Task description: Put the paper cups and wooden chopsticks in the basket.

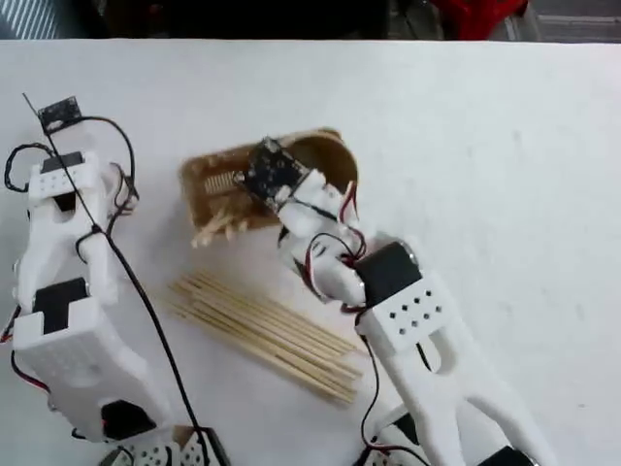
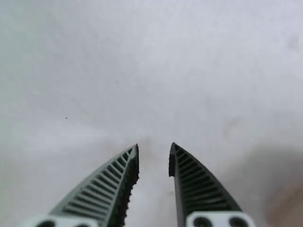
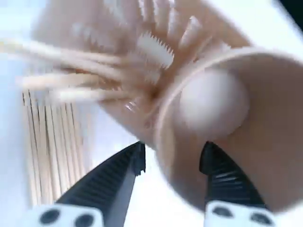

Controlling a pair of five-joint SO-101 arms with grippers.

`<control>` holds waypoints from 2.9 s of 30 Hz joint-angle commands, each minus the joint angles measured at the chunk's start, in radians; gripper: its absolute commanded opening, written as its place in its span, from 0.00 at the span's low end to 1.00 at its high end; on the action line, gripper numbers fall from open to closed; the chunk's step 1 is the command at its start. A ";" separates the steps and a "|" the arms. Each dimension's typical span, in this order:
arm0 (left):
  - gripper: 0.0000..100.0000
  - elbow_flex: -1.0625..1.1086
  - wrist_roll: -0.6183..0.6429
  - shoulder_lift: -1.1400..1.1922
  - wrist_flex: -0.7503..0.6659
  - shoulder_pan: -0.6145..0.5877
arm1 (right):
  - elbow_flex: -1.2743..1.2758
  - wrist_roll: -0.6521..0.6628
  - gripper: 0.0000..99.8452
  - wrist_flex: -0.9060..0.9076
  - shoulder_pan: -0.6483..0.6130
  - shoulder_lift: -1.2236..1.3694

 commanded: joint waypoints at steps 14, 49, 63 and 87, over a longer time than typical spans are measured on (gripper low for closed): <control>0.12 -0.003 -0.012 -0.005 -0.015 0.021 | -0.707 -0.086 0.20 0.213 -0.001 0.470; 0.12 -0.005 -0.012 -0.005 -0.015 0.027 | -1.450 -0.282 0.20 0.397 0.205 0.940; 0.12 -0.005 -0.012 -0.007 -0.015 0.025 | -1.453 -0.279 0.19 0.515 0.248 1.104; 0.12 -0.005 -0.012 -0.007 -0.014 0.025 | -1.115 -0.462 0.01 0.661 0.248 0.708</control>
